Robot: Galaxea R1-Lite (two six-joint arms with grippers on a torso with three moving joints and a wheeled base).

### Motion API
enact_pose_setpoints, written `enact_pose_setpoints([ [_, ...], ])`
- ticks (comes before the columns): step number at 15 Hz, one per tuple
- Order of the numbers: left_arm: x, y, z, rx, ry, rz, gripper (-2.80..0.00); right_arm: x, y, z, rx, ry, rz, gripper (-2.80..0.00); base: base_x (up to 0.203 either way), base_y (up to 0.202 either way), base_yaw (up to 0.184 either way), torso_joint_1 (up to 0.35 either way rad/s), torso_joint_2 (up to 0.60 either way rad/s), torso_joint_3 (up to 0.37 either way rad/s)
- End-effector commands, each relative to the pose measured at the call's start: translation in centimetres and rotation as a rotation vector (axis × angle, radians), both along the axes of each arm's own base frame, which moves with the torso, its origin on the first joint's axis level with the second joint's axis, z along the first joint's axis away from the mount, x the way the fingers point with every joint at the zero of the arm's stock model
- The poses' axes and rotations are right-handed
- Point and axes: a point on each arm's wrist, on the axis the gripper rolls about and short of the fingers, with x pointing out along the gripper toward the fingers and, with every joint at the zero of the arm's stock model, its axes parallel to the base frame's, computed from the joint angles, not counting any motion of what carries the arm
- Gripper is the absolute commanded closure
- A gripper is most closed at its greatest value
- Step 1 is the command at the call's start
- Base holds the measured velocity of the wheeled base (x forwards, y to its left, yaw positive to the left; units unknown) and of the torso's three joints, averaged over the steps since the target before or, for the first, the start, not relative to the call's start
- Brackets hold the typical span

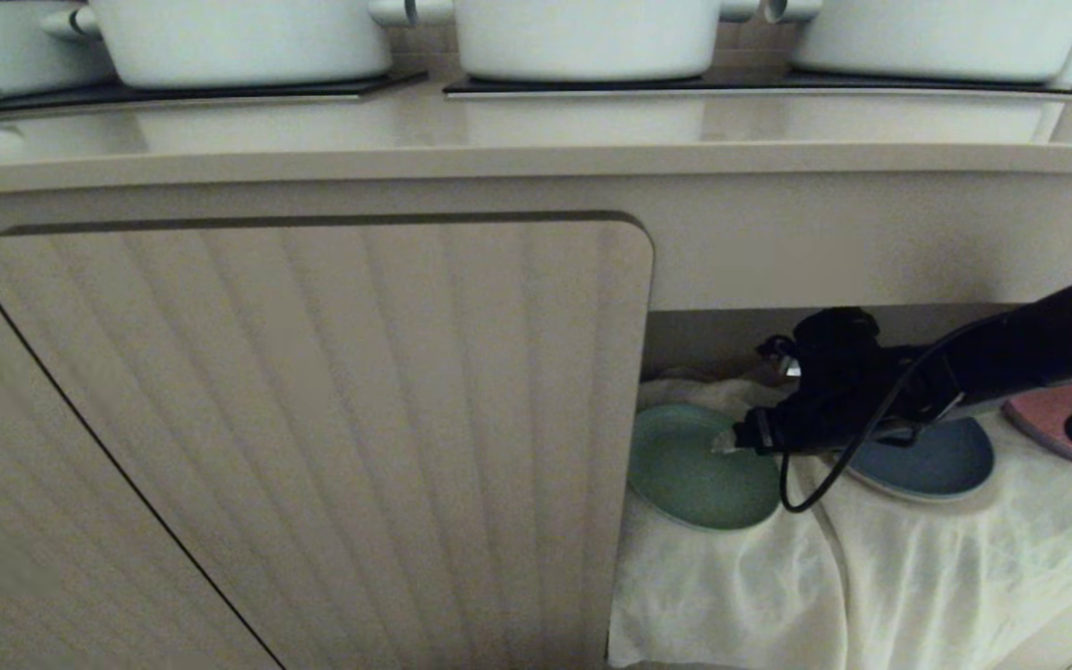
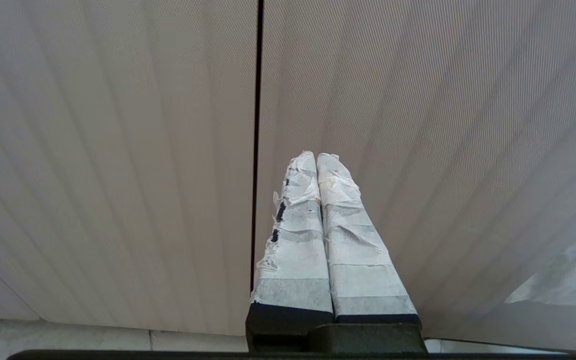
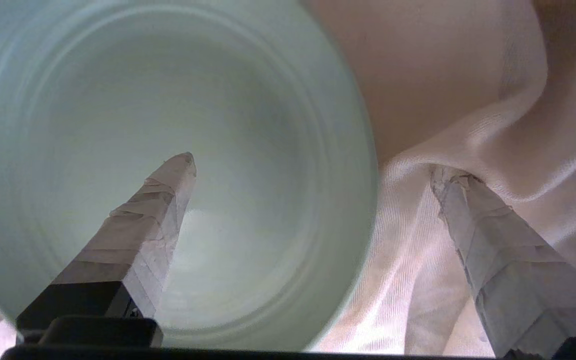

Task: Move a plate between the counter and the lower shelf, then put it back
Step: Pick up the plate in the cupboard

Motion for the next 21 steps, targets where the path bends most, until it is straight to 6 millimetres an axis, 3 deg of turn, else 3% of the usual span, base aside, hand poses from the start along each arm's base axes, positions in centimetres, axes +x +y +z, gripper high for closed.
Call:
enact_pose_setpoints([
  [1, 0.0, 0.0, 0.0, -0.002, 0.0, 0.001, 0.0, 0.3, 0.4, -0.5, -0.001, 0.008, 0.01, -2.8, 0.0, 0.0, 0.0, 0.0, 0.0, 0.0],
  [21, 0.0, 0.0, 0.0, -0.002, 0.0, 0.001, 0.0, 1.9, 1.4, -0.8, 0.006, -0.031, 0.026, -2.8, 0.0, 0.0, 0.0, 0.0, 0.0, 0.0],
])
